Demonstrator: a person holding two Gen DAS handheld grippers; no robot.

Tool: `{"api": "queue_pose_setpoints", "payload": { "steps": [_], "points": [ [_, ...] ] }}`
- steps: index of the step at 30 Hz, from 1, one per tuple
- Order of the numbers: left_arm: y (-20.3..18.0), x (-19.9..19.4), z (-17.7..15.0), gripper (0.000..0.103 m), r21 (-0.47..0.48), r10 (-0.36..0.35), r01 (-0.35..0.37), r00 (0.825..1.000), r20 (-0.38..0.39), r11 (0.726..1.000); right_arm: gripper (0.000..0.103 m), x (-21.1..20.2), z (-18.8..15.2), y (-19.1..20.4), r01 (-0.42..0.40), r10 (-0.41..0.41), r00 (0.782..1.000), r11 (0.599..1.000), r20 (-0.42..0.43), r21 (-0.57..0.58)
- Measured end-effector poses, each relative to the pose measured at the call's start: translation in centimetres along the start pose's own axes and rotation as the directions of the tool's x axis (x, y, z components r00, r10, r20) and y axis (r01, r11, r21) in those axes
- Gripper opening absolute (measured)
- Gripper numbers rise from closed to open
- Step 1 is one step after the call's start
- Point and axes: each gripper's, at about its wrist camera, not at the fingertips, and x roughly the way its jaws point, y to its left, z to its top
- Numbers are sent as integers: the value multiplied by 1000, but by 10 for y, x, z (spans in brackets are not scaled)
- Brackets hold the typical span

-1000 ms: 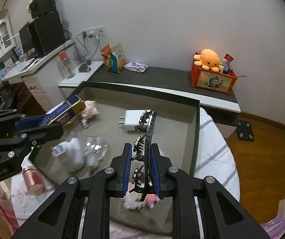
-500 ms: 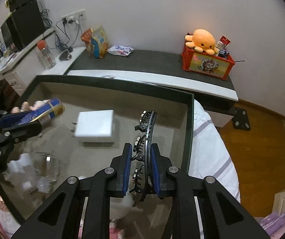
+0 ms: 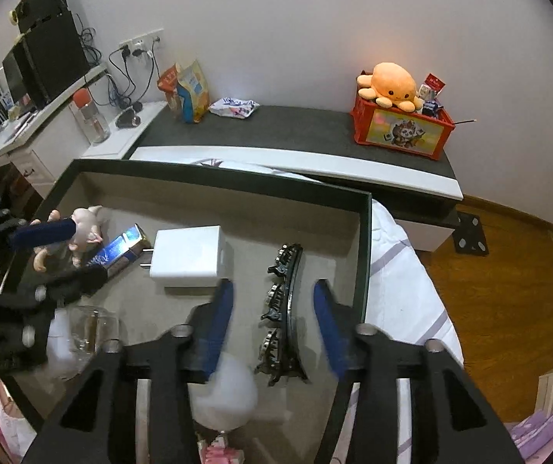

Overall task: Organize rigid objects
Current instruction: 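Lower both tools into the pink box and open them to release the items, then withdraw both tools and move the right tool to the black remote control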

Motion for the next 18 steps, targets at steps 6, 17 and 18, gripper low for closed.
{"api": "queue_pose_setpoints", "payload": {
  "steps": [6,17,18],
  "points": [
    [-8,-33,-3,80,11,-16,16,999,50,1000,54,-23,-9,5,15,-15,1000,1000,26,-2],
    [-25,-119,-48,95,9,-28,27,986,164,1000,63,-104,-50,19,5,-5,992,1000,125,1],
    [-27,-129,-56,97,13,-23,21,984,177,1000,64,-113,-56,22,5,-4,990,1000,138,-3]
  ]
}}
